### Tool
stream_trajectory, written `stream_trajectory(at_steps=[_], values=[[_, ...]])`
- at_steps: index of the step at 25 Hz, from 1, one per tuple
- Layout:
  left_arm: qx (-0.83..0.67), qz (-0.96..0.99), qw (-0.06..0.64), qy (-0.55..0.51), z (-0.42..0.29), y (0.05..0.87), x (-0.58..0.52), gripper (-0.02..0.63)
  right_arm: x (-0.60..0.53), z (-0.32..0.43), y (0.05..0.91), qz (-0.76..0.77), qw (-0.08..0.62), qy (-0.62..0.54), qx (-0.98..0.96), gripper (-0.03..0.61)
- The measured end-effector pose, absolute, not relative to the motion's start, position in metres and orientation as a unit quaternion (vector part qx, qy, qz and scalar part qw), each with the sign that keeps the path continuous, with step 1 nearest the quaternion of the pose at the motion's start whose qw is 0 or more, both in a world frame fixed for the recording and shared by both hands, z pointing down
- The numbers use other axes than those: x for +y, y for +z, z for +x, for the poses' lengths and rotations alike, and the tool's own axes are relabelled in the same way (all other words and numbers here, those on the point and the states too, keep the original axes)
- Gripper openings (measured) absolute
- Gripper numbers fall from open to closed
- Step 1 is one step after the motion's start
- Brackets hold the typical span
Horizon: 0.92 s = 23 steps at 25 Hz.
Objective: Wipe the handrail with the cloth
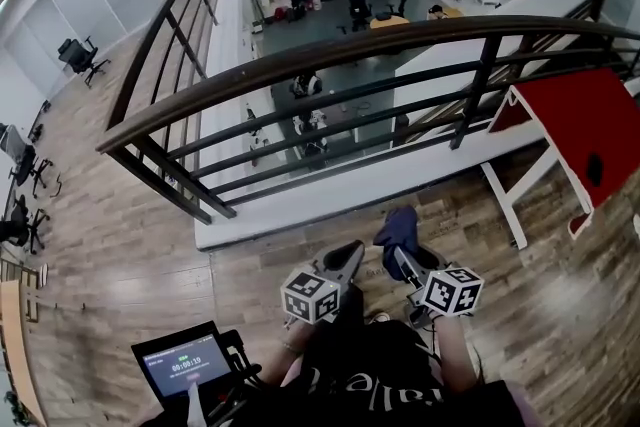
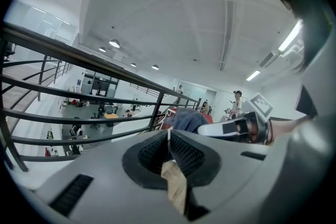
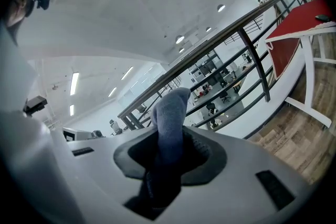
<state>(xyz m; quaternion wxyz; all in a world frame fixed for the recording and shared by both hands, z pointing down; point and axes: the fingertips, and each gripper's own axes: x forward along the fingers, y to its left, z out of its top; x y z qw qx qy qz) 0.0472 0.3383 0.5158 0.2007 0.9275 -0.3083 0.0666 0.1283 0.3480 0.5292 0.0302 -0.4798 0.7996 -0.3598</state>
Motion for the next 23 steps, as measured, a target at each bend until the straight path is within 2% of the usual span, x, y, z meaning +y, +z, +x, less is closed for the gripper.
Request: stream_trajectory(at_steps=[16, 23], values=[[-0.309, 0.926, 0.205, 0.069, 0.049, 0.517, 0.324, 0.003, 0.334, 0.132, 0.532, -0.478, 0.023, -0.361, 0.8, 0.098], [-0.302, 0.93, 0.202, 0.059, 0.036, 0.511, 0.357, 0.003, 0.368, 0.115, 0.527, -0.478, 0.021, -0.357, 0.803, 0.098]])
